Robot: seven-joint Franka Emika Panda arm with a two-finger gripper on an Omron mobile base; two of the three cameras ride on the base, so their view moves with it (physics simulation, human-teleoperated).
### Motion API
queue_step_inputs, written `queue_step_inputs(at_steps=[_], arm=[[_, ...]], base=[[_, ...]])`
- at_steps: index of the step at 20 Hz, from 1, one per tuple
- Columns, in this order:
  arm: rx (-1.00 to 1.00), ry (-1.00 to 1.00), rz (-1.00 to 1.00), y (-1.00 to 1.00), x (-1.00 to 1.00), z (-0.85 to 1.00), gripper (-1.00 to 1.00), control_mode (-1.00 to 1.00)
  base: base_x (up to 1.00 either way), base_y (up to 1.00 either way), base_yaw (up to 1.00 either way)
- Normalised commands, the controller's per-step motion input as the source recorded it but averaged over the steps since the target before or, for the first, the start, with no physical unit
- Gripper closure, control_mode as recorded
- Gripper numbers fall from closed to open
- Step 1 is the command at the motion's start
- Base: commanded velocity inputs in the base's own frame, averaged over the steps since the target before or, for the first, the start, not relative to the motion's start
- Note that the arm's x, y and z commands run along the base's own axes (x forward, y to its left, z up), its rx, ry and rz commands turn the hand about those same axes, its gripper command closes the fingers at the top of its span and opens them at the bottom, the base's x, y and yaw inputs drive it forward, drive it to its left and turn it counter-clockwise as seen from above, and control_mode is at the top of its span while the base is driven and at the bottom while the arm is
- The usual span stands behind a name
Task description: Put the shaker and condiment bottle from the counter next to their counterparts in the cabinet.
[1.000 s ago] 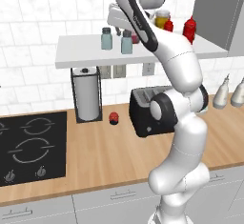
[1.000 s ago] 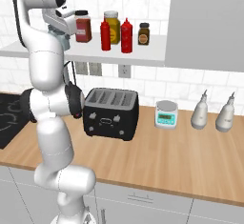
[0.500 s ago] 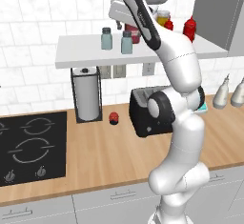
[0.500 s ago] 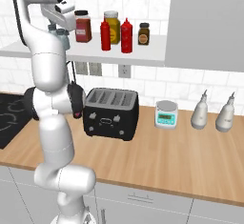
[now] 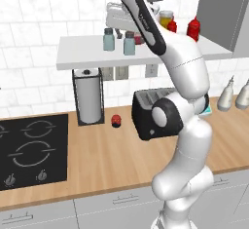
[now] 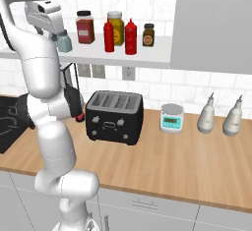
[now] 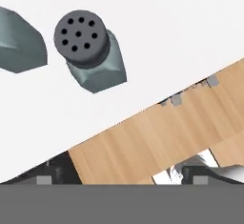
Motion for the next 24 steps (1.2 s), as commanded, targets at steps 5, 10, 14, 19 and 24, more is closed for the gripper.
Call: queue_step_inputs(at_steps=[5, 10, 14, 19, 24], arm=[[0.0, -0.18, -0.01, 0.05, -0.81, -0.31, -1.0, -1.0], [0.0, -0.17, 0.0, 0.0, -0.82, -0.35, -1.0, -1.0], [0.01, -0.4, 0.0, 0.0, -1.0, -0.65, -1.0, -1.0], [0.04, -0.42, -0.01, 0.0, -1.0, -0.63, -1.0, -1.0], [0.05, -0.34, -0.02, 0.0, -1.0, -0.54, -1.0, -1.0]], base=[[0.0, 0.0, 0.0], [0.0, 0.0, 0.0], [0.0, 0.0, 0.0], [0.0, 0.0, 0.0], [0.0, 0.0, 0.0]])
